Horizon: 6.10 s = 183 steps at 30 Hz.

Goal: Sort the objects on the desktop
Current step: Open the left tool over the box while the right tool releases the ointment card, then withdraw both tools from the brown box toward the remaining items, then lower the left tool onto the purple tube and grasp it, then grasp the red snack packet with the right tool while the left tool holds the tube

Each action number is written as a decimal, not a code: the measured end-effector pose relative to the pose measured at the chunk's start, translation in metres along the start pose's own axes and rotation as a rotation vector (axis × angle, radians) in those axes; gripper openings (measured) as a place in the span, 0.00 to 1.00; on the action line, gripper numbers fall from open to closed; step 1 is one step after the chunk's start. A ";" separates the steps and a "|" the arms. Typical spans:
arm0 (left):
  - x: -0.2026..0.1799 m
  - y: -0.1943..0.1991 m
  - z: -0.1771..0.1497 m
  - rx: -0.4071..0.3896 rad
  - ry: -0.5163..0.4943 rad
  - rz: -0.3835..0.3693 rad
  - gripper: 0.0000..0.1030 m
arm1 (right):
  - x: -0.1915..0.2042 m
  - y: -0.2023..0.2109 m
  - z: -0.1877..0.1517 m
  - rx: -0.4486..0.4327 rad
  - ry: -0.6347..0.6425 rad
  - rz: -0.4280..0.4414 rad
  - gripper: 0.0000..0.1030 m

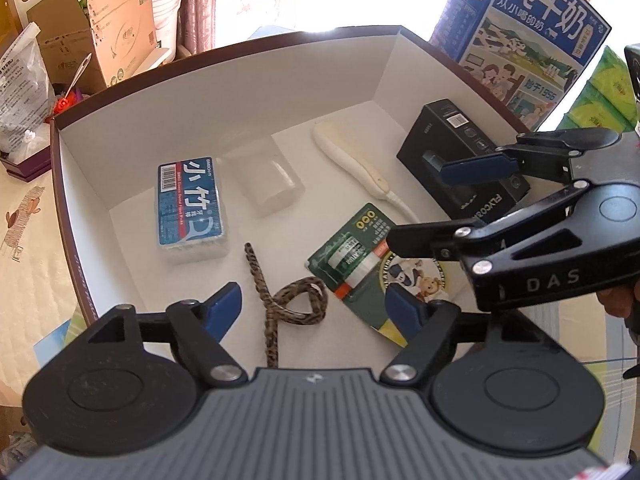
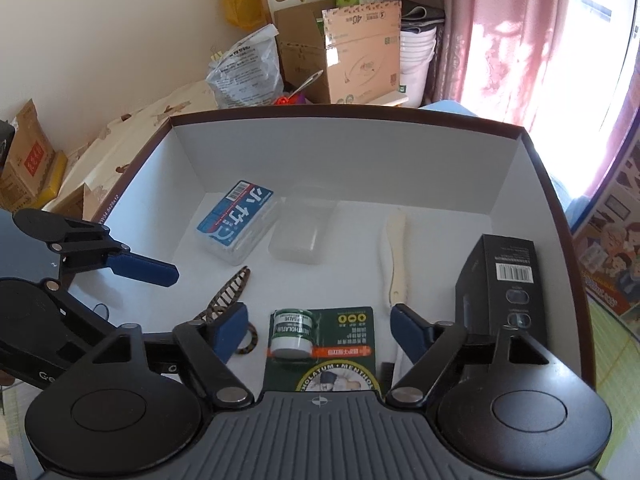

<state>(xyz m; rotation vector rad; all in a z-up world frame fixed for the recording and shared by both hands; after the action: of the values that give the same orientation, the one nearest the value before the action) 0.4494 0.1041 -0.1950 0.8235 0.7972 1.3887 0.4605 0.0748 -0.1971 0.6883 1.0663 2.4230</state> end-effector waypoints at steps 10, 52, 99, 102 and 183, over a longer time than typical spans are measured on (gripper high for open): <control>-0.004 0.015 0.000 -0.023 0.001 -0.002 0.80 | 0.005 0.029 0.000 -0.031 -0.010 -0.026 0.92; -0.003 0.179 -0.063 -0.238 0.019 0.110 0.83 | 0.131 0.193 -0.067 -0.372 -0.018 -0.047 0.98; -0.055 0.209 -0.194 -0.145 -0.050 0.110 0.83 | 0.167 0.238 -0.257 -0.282 -0.281 -0.245 0.98; -0.064 0.205 -0.197 -0.139 -0.064 0.088 0.83 | 0.162 0.238 -0.265 -0.261 -0.289 -0.282 0.98; -0.127 0.066 -0.147 -0.092 -0.239 -0.078 0.27 | 0.003 0.184 -0.280 -0.235 -0.704 -0.477 0.89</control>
<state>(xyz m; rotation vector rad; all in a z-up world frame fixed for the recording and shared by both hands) 0.2851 -0.0182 -0.2122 0.8591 0.5709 1.2224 0.2654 -0.1970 -0.2202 0.9678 0.5577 1.6579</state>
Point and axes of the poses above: each gripper's, at about its wrist camera, not at the fingertips, and y roughly against the way its jaws point, x to its left, z to its top, the point moved 10 cm from there along -y, roughly the way its jaws point, and after that the axes turned 11 degrees about z, right-handed, at the moved point
